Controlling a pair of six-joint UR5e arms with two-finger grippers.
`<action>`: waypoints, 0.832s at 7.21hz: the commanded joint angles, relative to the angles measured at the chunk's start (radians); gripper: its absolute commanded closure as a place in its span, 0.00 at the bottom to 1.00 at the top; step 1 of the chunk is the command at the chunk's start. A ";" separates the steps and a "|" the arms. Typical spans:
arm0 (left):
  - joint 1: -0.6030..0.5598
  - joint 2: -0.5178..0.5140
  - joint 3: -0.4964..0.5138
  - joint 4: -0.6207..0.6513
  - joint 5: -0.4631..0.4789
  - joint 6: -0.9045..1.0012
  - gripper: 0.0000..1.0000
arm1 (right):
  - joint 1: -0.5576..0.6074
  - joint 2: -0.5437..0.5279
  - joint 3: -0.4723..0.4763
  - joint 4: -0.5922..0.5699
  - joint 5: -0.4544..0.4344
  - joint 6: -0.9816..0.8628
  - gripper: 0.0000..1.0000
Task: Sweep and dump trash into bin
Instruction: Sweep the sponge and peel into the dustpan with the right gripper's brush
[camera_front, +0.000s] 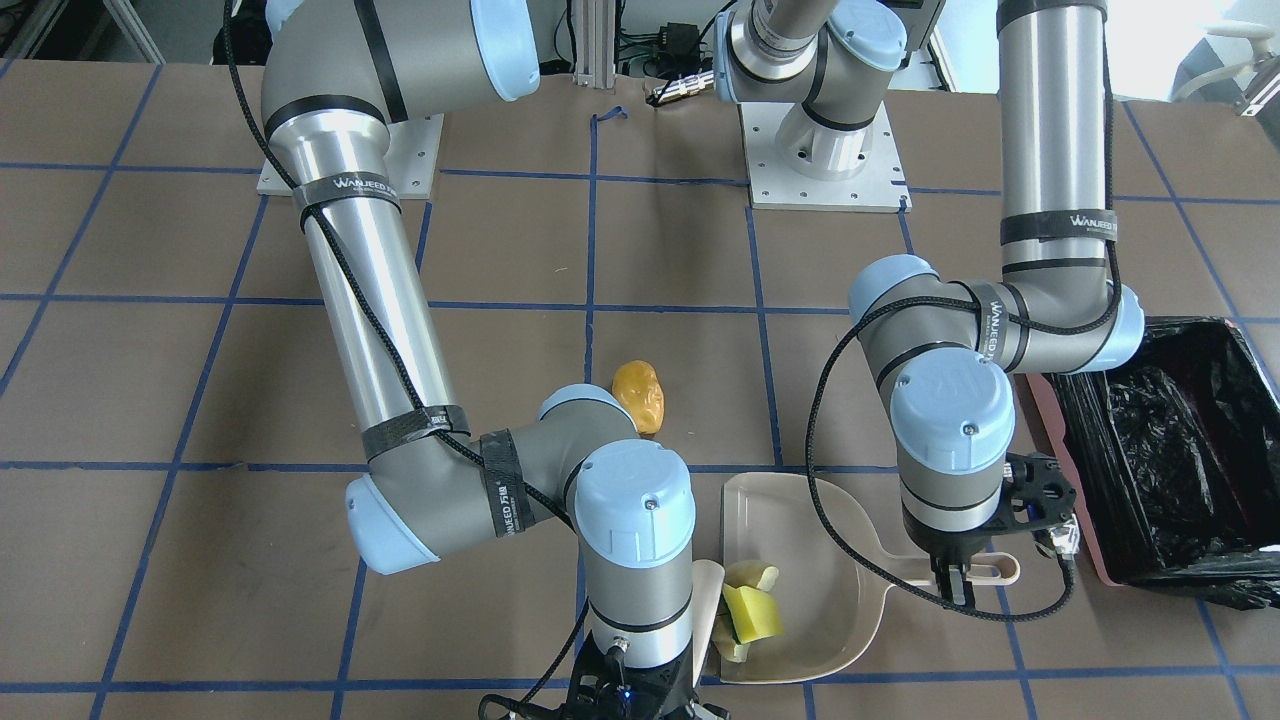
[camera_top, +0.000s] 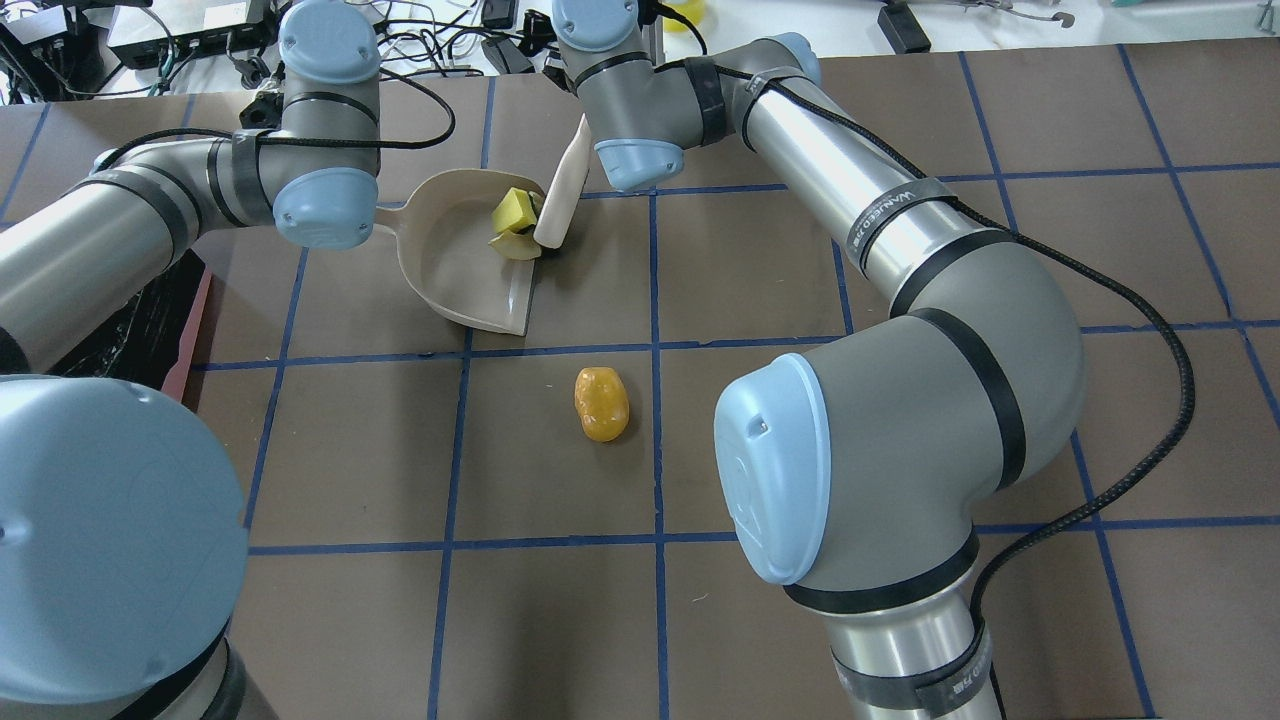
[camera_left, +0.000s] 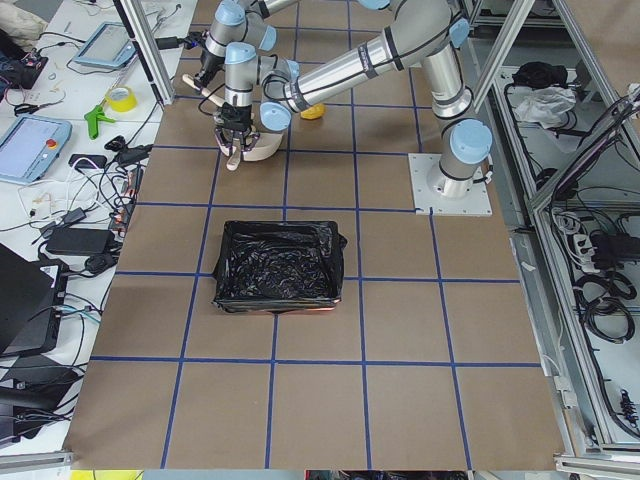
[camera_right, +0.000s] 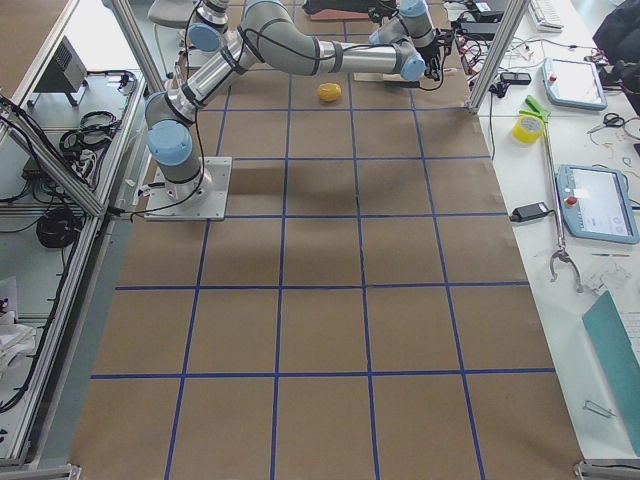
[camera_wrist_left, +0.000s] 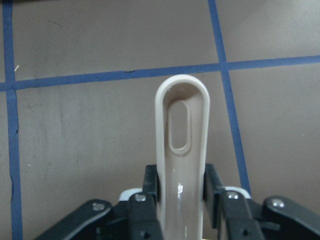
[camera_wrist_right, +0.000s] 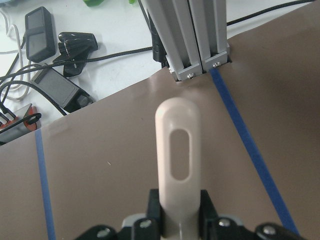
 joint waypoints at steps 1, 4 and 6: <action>0.000 0.000 0.001 -0.002 0.000 0.000 1.00 | 0.031 0.004 0.000 0.003 -0.003 0.110 0.85; 0.000 0.003 0.001 0.000 -0.012 0.000 1.00 | 0.054 -0.028 0.035 0.063 0.011 0.108 0.84; 0.002 0.011 -0.002 -0.002 -0.071 0.002 1.00 | 0.024 -0.117 0.127 0.162 0.005 0.008 0.84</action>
